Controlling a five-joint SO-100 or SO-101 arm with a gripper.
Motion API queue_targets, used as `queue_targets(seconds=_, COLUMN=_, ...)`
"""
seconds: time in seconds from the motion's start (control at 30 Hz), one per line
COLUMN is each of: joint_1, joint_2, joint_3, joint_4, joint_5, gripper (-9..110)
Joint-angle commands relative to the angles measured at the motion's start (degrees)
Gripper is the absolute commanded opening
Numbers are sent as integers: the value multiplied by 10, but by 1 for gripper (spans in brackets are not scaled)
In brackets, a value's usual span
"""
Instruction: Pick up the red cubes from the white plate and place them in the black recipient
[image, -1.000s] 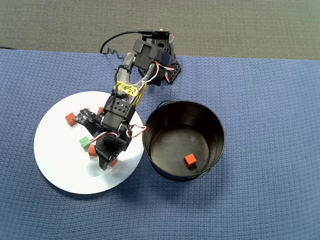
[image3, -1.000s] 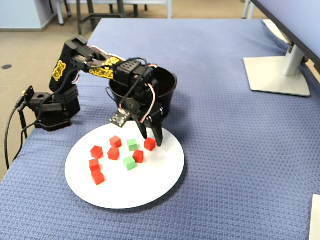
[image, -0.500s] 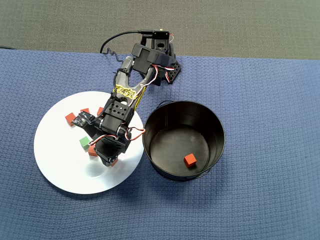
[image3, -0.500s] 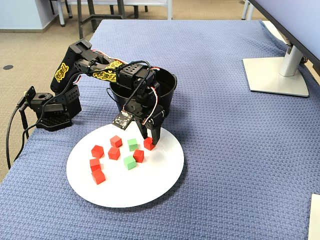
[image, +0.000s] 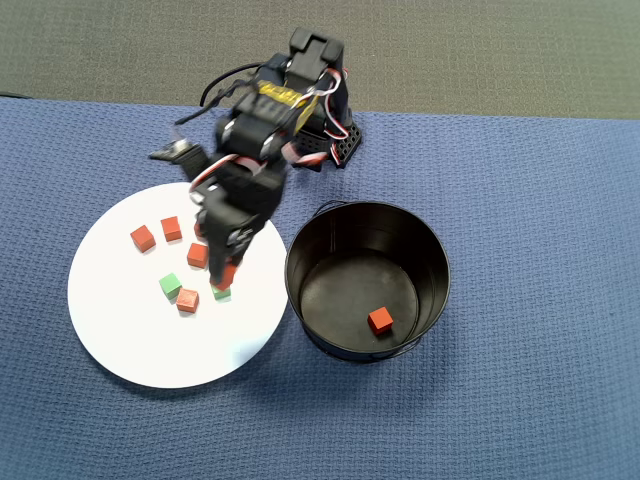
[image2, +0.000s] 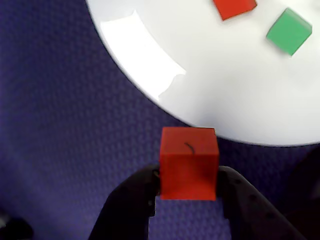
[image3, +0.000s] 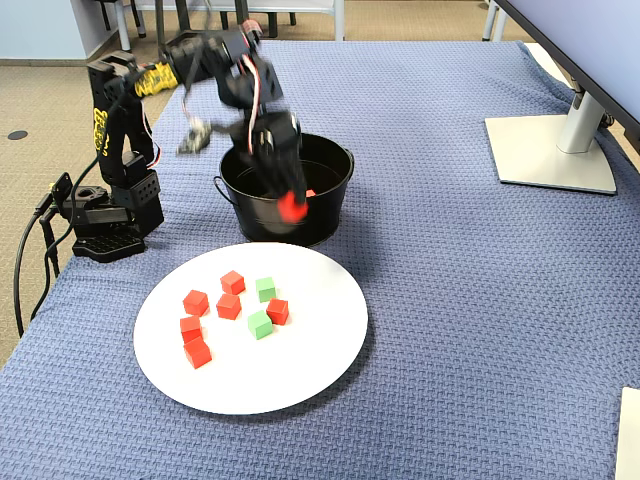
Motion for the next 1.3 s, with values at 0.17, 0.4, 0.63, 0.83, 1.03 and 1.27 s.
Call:
queue_targets(seconds=0.17, joint_1=-247, joint_2=110, joint_3=163, joint_4=-73, joint_5=-4, gripper=0)
queue_targets(seconds=0.4, joint_1=-207, joint_2=89, joint_3=143, joint_4=-78, joint_5=16, gripper=33)
queue_targets(seconds=0.63, joint_1=-44, joint_2=62, joint_3=121, joint_4=-60, joint_5=-125, gripper=27)
queue_targets(seconds=0.83, joint_1=77, joint_2=2, joint_3=141, joint_4=-127, joint_5=-296, gripper=26)
queue_targets(seconds=1.03, joint_1=124, joint_2=-31, joint_3=155, joint_4=-149, joint_5=-394, gripper=25)
queue_targets(seconds=1.27, joint_1=145, joint_2=-80, joint_3=163, joint_4=-179, joint_5=-336, gripper=23)
